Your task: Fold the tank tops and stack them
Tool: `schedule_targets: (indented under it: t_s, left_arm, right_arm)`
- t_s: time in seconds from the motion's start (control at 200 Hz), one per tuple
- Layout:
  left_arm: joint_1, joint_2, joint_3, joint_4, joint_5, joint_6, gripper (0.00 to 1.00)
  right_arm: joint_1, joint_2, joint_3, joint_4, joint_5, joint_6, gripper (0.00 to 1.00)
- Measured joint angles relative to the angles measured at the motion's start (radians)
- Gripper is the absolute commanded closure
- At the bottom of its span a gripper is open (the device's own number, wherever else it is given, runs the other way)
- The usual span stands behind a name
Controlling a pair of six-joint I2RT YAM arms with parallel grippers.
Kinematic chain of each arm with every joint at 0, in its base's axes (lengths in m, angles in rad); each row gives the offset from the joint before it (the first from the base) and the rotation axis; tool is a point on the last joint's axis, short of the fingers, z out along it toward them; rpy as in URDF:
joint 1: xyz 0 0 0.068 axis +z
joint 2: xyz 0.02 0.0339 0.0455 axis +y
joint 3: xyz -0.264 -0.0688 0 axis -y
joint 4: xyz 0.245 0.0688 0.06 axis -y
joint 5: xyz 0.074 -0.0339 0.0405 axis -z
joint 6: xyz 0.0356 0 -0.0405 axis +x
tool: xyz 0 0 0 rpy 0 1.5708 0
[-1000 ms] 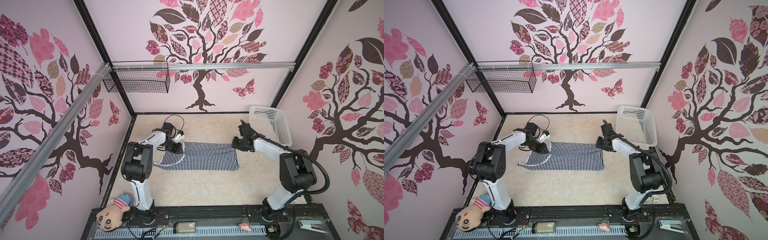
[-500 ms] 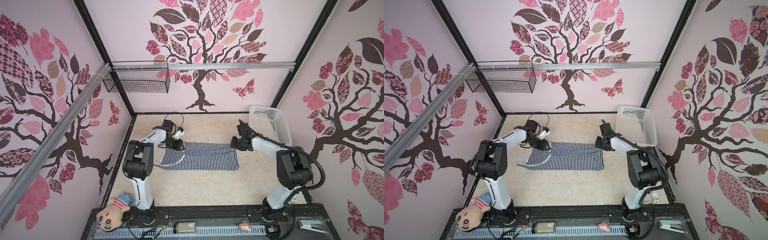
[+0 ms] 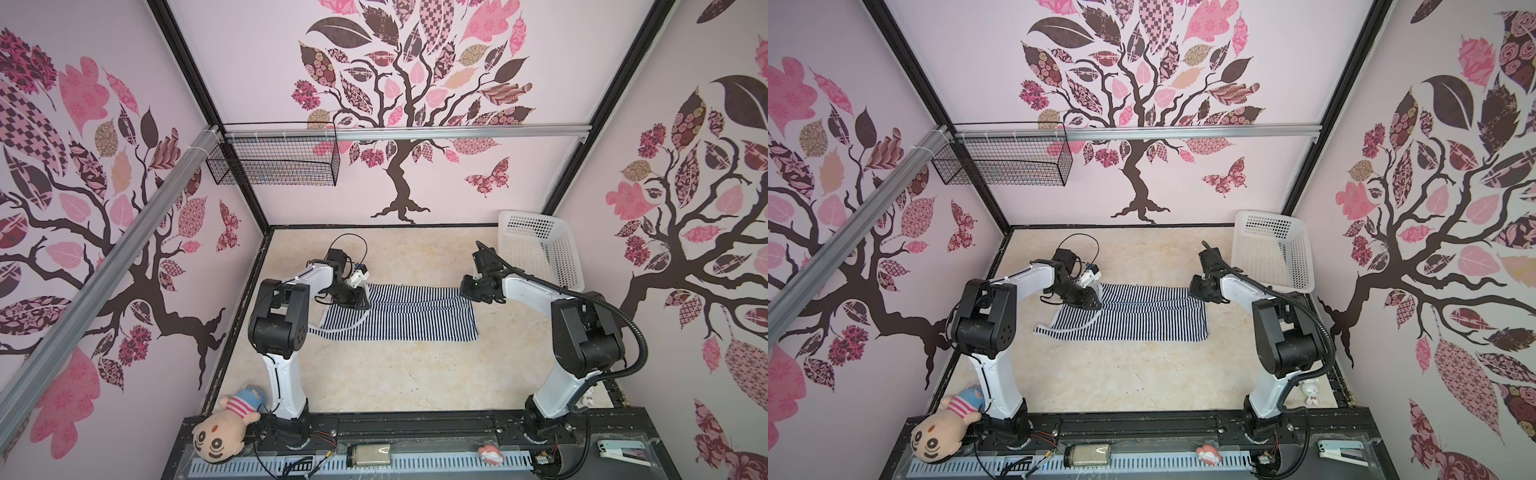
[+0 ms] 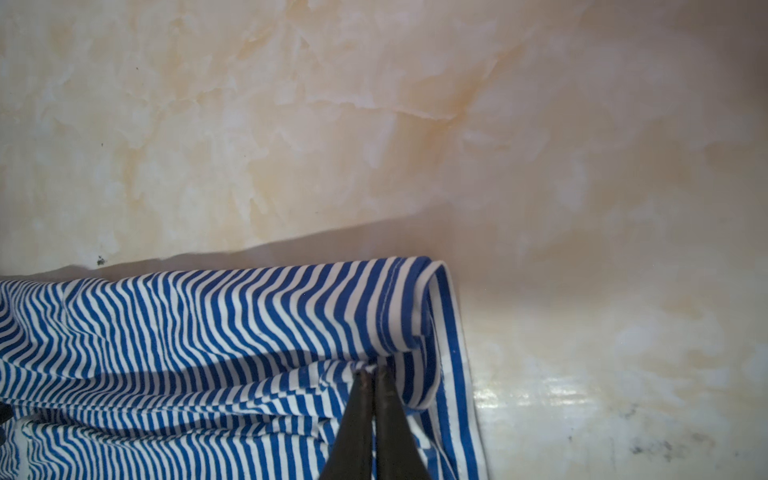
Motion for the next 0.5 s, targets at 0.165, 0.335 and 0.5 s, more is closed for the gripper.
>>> schedule_targets:
  t_s: [0.165,0.335,0.5]
  left_arm:
    - [0.000,0.000,-0.029,0.000,0.021,-0.002,0.72]
    - [0.000,-0.001,-0.038,0.002,0.029,-0.010,0.74]
    - [0.000,-0.001,-0.038,0.005,0.029,-0.019,0.75]
  right_arm:
    - [0.000,-0.043,-0.048,0.001,0.004,-0.006,0.97]
    - [0.000,-0.063,-0.023,-0.005,0.016,-0.008,0.98]
    - [0.000,-0.043,0.121,-0.034,0.023,-0.014,0.98]
